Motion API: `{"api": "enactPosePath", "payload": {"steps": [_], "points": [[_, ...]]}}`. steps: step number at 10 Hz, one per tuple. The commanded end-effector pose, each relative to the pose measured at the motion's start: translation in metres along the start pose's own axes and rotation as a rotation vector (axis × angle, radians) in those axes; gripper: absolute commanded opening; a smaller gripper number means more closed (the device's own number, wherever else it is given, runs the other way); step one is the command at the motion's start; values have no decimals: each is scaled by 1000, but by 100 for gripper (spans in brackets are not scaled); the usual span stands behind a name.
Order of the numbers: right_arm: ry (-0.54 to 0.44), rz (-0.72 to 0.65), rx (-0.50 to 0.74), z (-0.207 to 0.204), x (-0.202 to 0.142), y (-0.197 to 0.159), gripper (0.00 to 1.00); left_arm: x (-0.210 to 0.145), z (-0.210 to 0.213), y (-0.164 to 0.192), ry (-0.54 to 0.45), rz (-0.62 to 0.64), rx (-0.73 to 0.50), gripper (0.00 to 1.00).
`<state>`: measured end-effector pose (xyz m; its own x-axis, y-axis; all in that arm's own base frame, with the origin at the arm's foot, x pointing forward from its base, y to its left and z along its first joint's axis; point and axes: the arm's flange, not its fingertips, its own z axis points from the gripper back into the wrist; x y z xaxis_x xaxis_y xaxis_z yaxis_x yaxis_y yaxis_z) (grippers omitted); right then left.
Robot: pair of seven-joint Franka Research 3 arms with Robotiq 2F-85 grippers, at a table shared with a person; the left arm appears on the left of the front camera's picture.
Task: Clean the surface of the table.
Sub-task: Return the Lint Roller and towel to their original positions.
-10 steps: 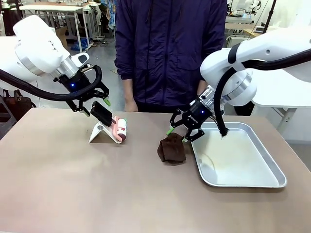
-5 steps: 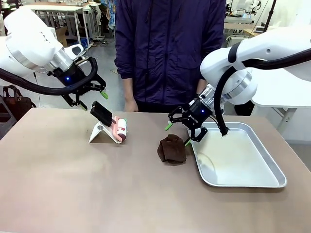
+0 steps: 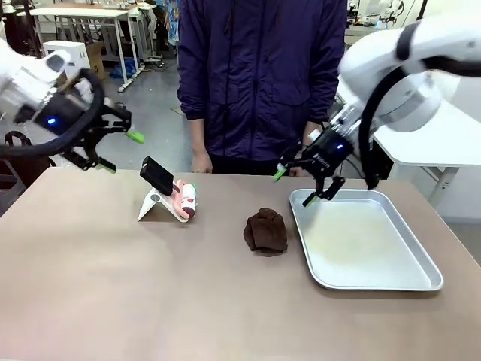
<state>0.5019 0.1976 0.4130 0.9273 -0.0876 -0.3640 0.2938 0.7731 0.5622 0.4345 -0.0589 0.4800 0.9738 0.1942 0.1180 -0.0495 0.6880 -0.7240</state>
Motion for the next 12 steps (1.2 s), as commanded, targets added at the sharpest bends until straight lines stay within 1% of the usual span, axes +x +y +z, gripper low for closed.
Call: {"api": "enactPosePath", "payload": {"steps": [1, 2, 4, 5, 6, 7, 8, 9, 10, 12], "points": [[91, 100, 255, 28, -40, -43, 100, -40, 8, 32, -16, -4, -148, 100], [139, 176, 404, 42, -55, -63, 100, -50, 17, 50, -47, 20, -254, 100], [198, 301, 607, 51, -65, -90, 100, -56, 25, 79, -17, 40, -486, 100], [199, 343, 685, 52, -65, -101, 100, -53, 29, 93, -54, 87, -545, 100], [165, 371, 759, 55, -64, -114, 100, -50, 33, 105, -88, 124, -587, 100], [113, 391, 794, 56, -63, -124, 100, -45, 33, 112, -72, 146, -596, 100], [31, 382, 789, 53, -59, -128, 100, -40, 31, 117, -44, 172, -590, 100], [147, 361, 737, 59, -68, -120, 100, -32, 28, 119, 12, 221, -570, 100], [147, 361, 737, 59, -68, -120, 100, -46, 38, 118, -61, 171, -579, 100], [147, 361, 737, 59, -68, -120, 100, -46, 38, 118, -61, 171, -579, 100]]}}
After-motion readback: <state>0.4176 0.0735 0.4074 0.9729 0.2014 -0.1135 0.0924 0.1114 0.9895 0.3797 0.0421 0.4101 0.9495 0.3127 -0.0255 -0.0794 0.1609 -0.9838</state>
